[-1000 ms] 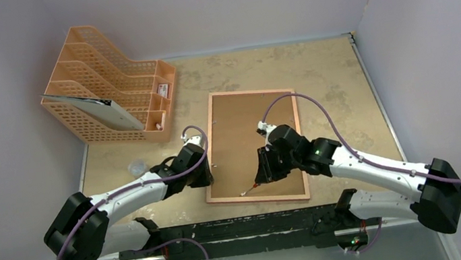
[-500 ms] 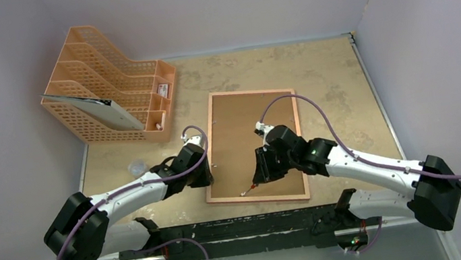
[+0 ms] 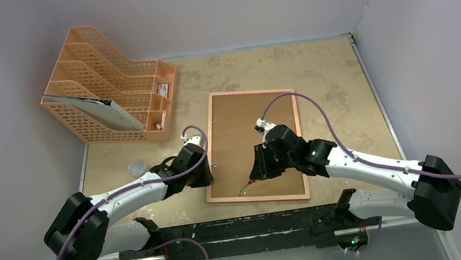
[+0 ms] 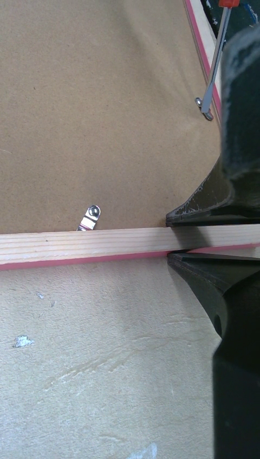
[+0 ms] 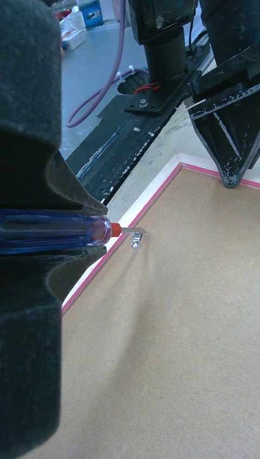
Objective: Take the photo out of the frame
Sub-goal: Release the photo frame item from the photo frame.
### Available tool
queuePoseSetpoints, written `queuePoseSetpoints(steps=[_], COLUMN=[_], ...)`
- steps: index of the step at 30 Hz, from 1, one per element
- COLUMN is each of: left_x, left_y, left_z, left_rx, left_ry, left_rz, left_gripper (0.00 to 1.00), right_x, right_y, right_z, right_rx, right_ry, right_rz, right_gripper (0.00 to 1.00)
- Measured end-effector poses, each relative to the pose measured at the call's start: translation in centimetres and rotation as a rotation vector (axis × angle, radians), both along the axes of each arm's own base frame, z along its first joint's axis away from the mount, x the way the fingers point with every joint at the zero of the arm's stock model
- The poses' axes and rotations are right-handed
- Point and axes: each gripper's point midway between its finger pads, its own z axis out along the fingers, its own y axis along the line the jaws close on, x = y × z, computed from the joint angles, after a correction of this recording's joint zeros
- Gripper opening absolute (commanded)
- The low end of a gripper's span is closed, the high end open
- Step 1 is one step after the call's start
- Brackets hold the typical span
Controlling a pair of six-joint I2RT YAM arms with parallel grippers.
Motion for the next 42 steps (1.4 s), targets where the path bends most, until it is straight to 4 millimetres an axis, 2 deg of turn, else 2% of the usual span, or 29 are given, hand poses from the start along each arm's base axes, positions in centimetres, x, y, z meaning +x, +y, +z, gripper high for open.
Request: queuePoseSetpoints(steps=[9, 14, 26, 42], left_x=[0.0, 0.0, 0.0, 0.0], left_y=[0.0, 0.0, 0.0, 0.0], left_z=[0.0, 0.0, 0.0, 0.0], left_rx=[0.0, 0.0, 0.0, 0.001], left_ry=[0.0, 0.0, 0.0, 0.001], left_rz=[0.0, 0.0, 0.0, 0.0], left_gripper=[0.0, 0.0, 0.0, 0.0], right_x=[0.1, -0.2, -1.1, -2.1], right_y=[0.1, -0.2, -1.4, -1.1], right_z=[0.4, 1.3, -0.5, -0.6], right_rx=[0.015, 0.033, -0.025, -0.01], right_ry=[-0.009, -0.031, 0.004, 0.004], right_rz=[-0.003, 0.006, 0.017, 0.109], right_gripper=[0.0, 0.0, 0.0, 0.0])
